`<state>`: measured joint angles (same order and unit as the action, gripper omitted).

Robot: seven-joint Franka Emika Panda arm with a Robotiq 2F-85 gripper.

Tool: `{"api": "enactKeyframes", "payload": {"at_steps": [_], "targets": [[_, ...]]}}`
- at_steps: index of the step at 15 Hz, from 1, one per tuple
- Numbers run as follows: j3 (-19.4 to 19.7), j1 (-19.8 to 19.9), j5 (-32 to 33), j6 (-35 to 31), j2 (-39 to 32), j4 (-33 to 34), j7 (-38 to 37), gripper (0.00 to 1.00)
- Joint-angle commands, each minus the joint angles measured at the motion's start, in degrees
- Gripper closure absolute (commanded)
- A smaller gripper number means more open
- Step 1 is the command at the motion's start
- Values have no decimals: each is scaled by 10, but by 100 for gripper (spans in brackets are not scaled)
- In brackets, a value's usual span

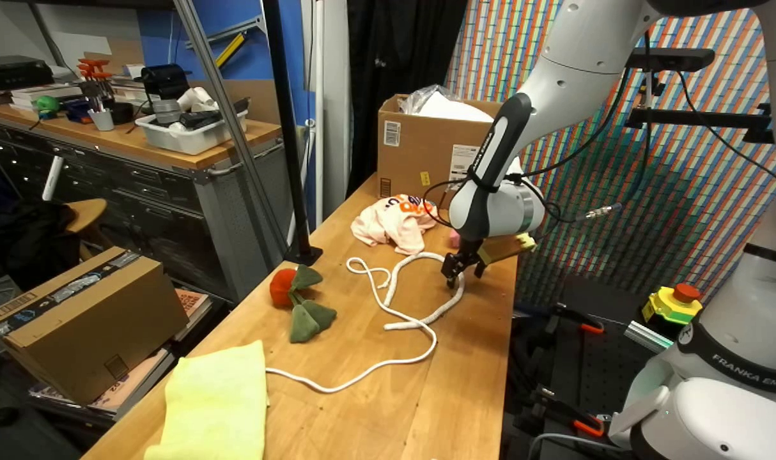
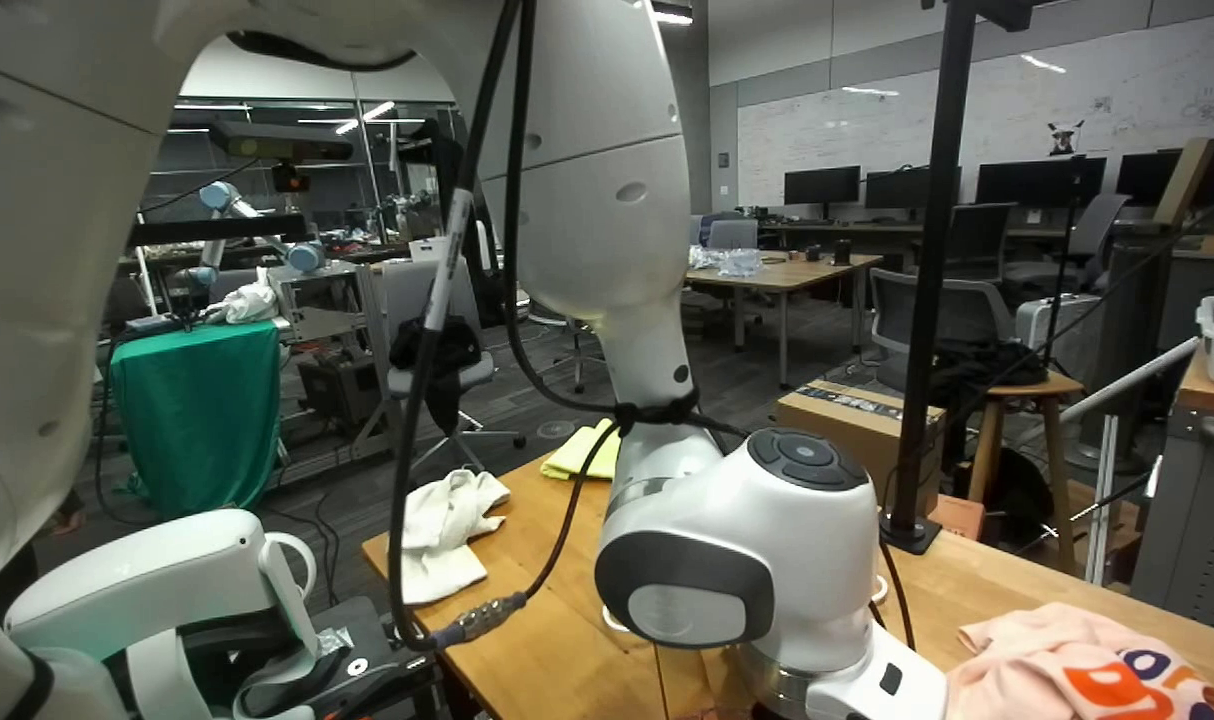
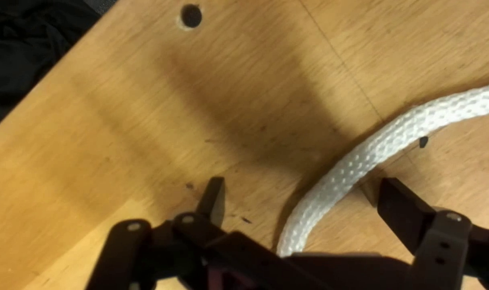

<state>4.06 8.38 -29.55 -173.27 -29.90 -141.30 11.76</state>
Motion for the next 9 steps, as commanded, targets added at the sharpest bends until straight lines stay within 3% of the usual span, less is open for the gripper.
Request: {"api": "enactKeyframes", "payload": {"at_steps": [1, 9], "targets": [[8, 12, -7, 2, -4, 4, -7, 0], [25, 10, 0, 13, 4, -28, -17, 0]]}}
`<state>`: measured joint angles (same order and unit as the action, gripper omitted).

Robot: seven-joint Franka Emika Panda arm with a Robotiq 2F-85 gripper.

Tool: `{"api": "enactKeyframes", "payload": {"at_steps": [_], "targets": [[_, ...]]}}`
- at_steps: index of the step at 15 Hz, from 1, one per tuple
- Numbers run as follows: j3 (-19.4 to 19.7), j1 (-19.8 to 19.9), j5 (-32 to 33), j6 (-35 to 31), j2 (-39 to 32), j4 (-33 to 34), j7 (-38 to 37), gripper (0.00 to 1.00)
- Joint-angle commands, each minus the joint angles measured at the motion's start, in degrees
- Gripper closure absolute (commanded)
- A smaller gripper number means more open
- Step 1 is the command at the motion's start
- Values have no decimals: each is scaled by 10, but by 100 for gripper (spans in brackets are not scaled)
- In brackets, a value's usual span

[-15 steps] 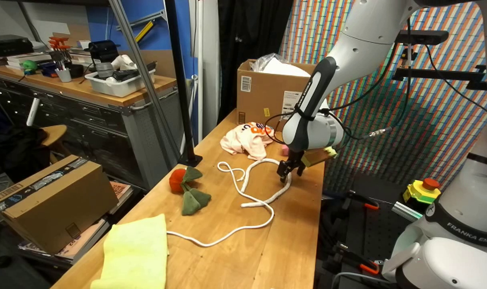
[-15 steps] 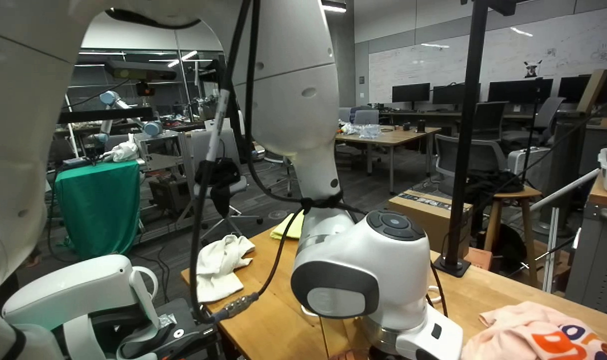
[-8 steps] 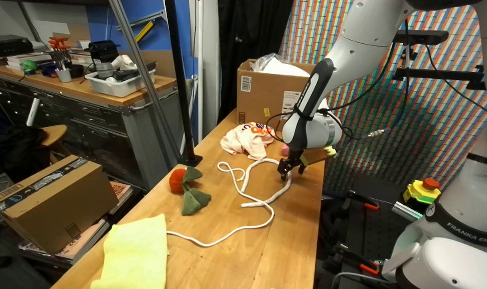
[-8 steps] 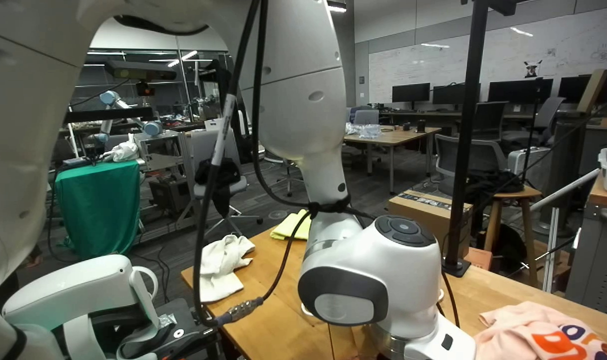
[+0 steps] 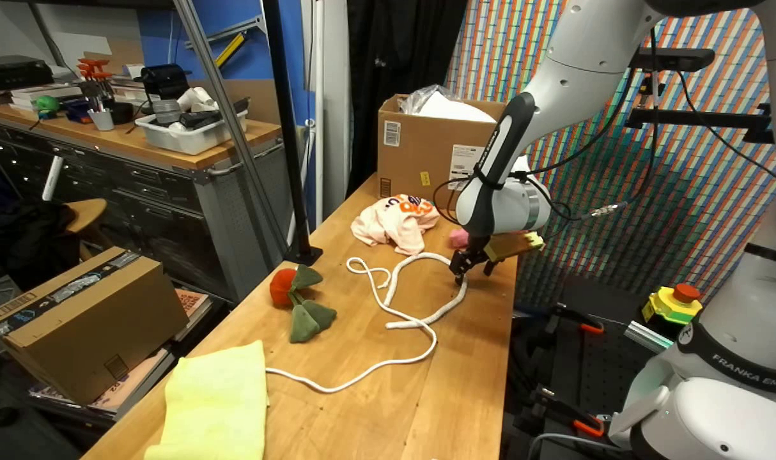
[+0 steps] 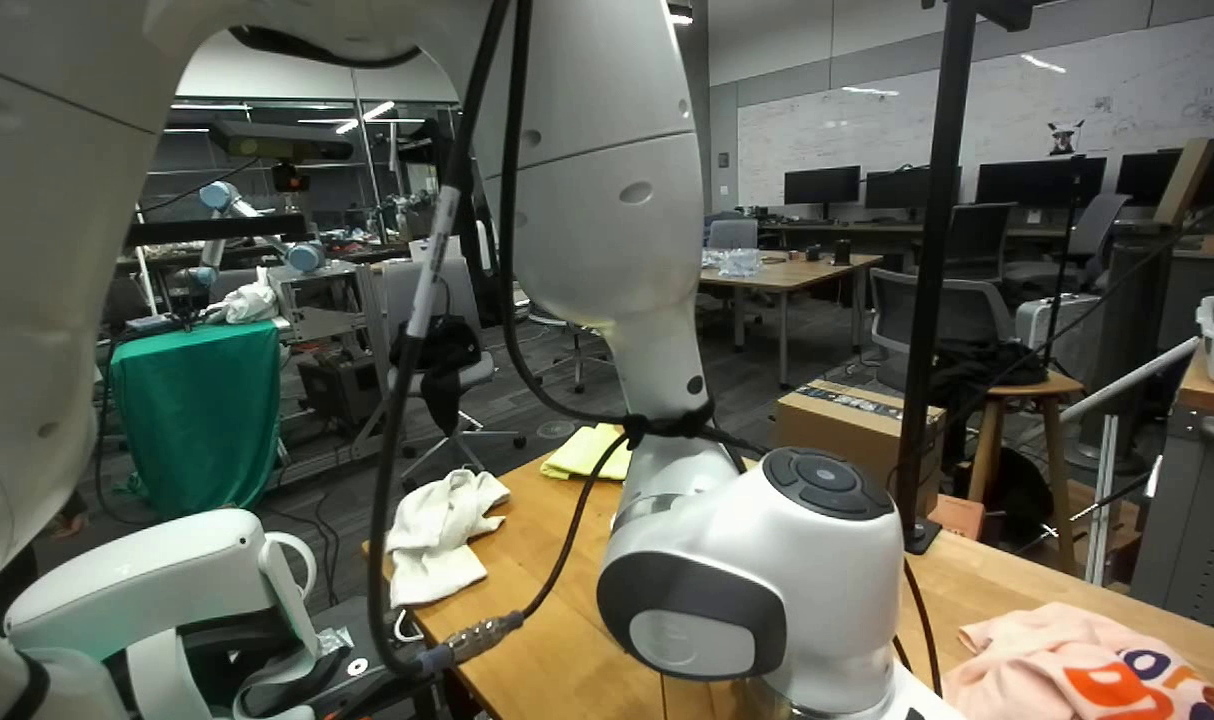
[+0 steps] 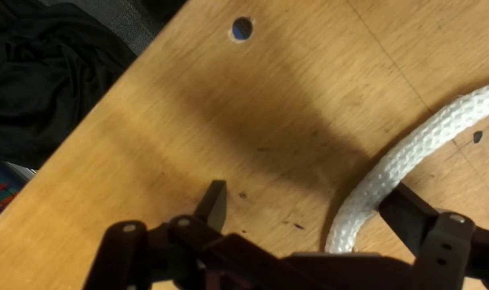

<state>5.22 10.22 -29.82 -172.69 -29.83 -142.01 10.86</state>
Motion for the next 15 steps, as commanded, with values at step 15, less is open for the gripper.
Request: {"api": "enactKeyframes", "payload": {"at_steps": [15], "targets": [[126, -43, 10, -7, 48, -93, -28, 0]]}}
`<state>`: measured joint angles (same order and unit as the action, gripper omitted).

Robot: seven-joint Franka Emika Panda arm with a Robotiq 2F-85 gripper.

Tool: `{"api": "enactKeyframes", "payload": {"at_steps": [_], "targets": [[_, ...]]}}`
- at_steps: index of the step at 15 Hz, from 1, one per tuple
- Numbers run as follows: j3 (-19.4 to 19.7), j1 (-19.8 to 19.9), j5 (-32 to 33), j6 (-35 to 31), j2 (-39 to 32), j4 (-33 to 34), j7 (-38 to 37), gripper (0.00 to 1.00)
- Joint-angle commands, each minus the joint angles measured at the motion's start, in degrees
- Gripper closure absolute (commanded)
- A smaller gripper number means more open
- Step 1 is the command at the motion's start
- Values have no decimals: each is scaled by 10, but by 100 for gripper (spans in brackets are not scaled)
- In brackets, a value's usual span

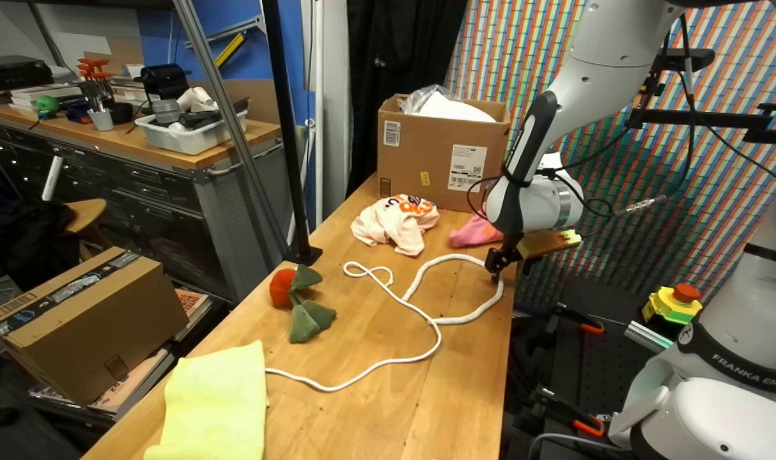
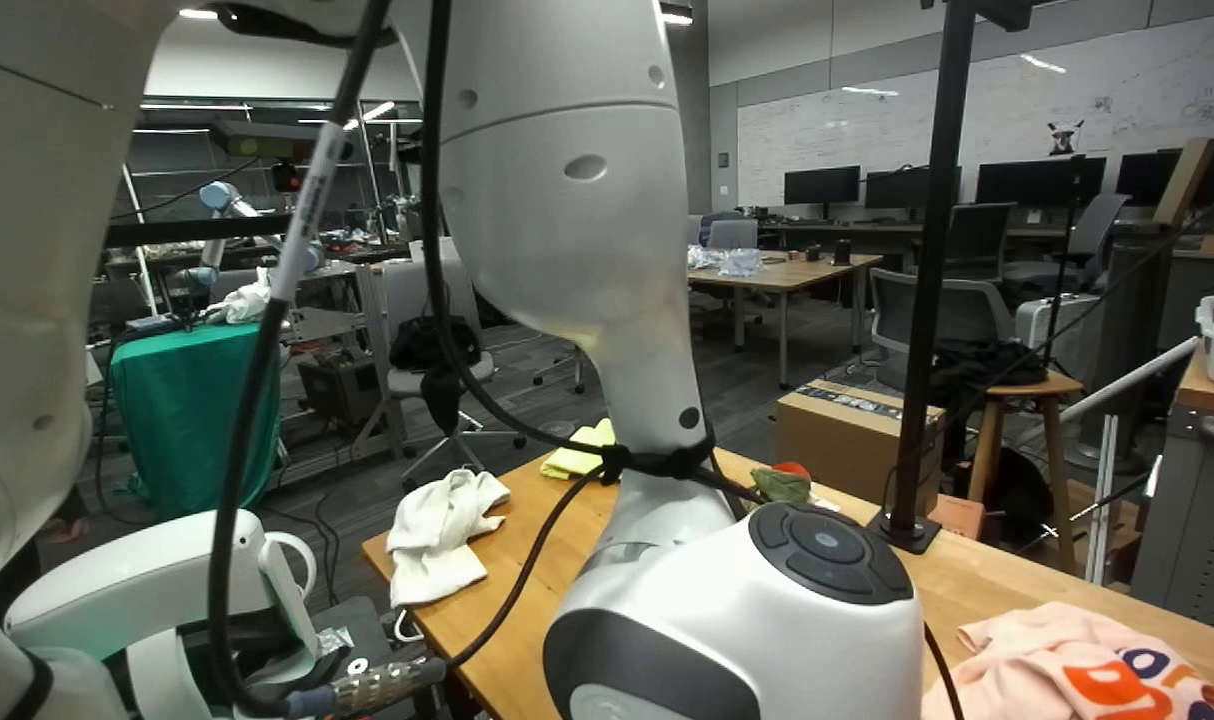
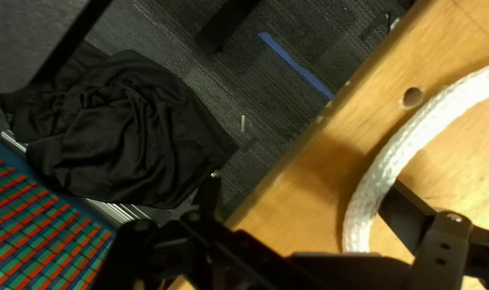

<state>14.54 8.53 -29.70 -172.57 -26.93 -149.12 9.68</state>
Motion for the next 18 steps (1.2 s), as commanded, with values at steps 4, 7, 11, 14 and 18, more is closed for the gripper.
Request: {"api": "enactKeyframes", "payload": {"at_steps": [4, 7, 11, 14, 18], "targets": [[50, -16, 126, -11, 34, -31, -111, 0], [71, -28, 170, -11, 48, -34, -145, 0], [106, -73, 229, -1, 100, -51, -171, 0], [135, -133, 258, 14, 144, -62, -175, 0], [154, -220, 317, 27, 183, -53, -186, 0]]}}
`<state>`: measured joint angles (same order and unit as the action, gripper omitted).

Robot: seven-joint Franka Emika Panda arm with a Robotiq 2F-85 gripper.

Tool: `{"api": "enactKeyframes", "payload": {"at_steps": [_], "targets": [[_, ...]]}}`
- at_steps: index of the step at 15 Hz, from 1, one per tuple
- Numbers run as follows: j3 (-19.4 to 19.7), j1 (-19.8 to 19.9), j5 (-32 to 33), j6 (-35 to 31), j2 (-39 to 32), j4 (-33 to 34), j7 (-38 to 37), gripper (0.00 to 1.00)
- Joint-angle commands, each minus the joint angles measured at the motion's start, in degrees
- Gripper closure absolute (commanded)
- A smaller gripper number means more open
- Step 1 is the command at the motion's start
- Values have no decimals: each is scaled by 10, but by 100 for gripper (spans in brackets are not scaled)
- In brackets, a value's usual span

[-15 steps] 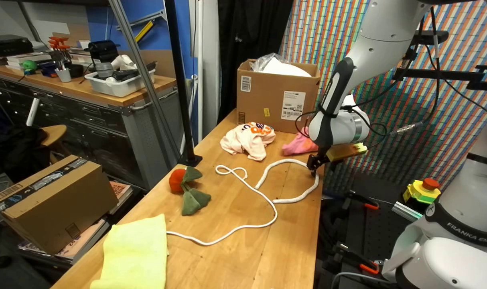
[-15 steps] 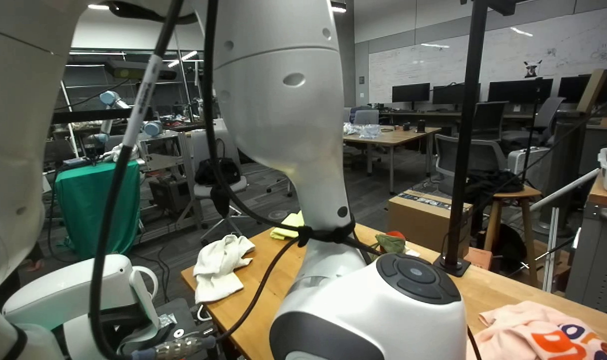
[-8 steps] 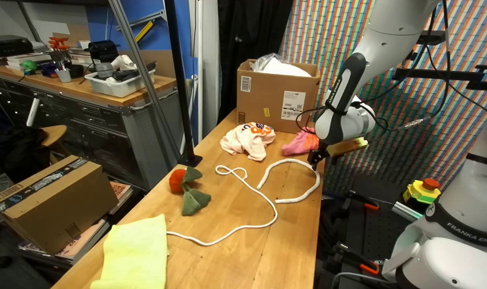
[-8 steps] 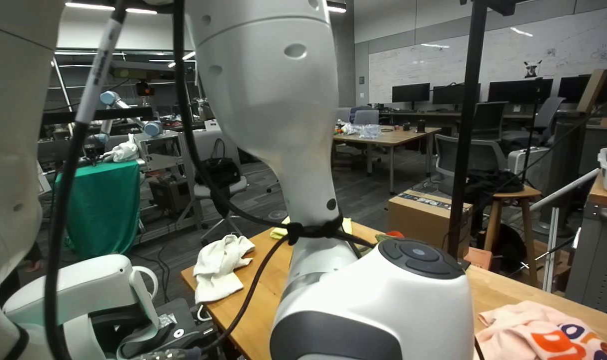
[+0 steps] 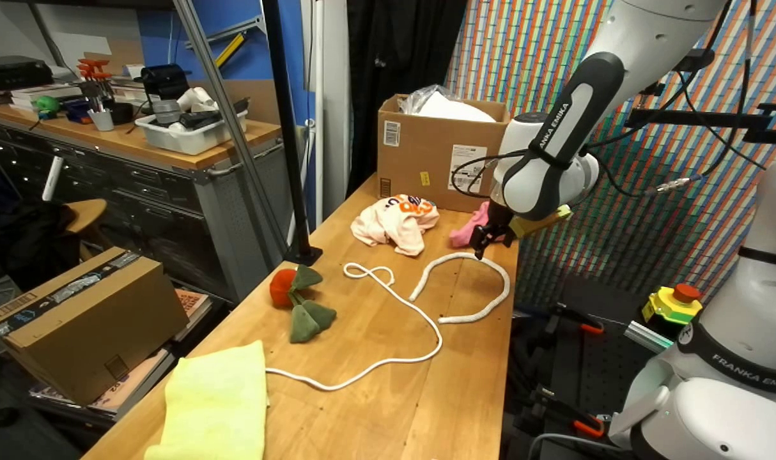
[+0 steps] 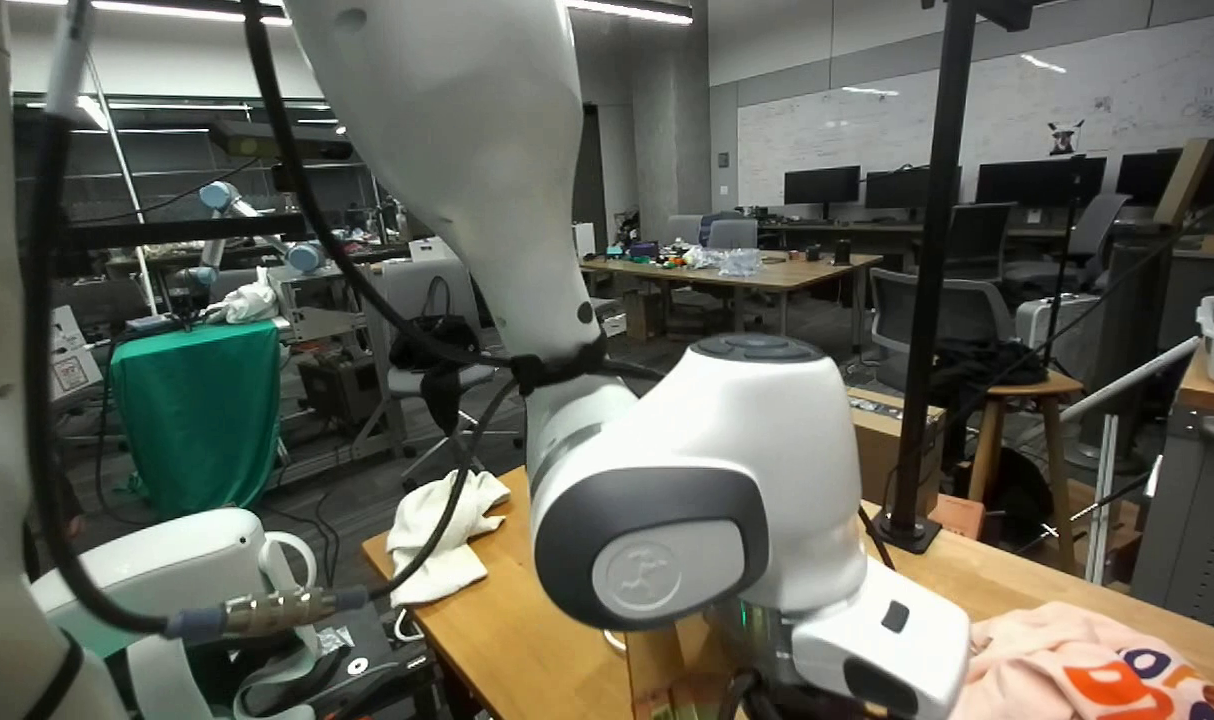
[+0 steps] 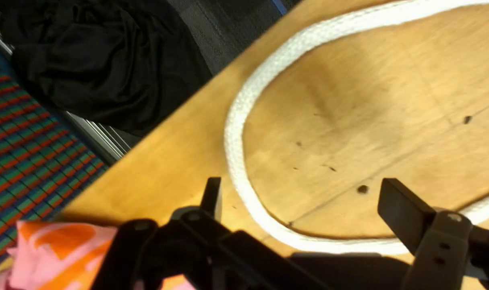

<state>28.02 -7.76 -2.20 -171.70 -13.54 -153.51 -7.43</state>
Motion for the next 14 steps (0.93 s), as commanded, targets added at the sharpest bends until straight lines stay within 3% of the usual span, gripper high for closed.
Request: {"api": "enactKeyframes", "payload": {"at_steps": [1, 5, 6, 10, 14], "targets": [[13, -71, 52, 25, 56, -3, -16, 0], [-25, -122, 73, 37, 78, -1, -5, 0], [-91, -72, 102, 41, 82, 2, -22, 0], [-201, -54, 92, 53, 72, 15, 1, 0], [-283, -47, 79, 63, 51, 37, 22, 0]]}}
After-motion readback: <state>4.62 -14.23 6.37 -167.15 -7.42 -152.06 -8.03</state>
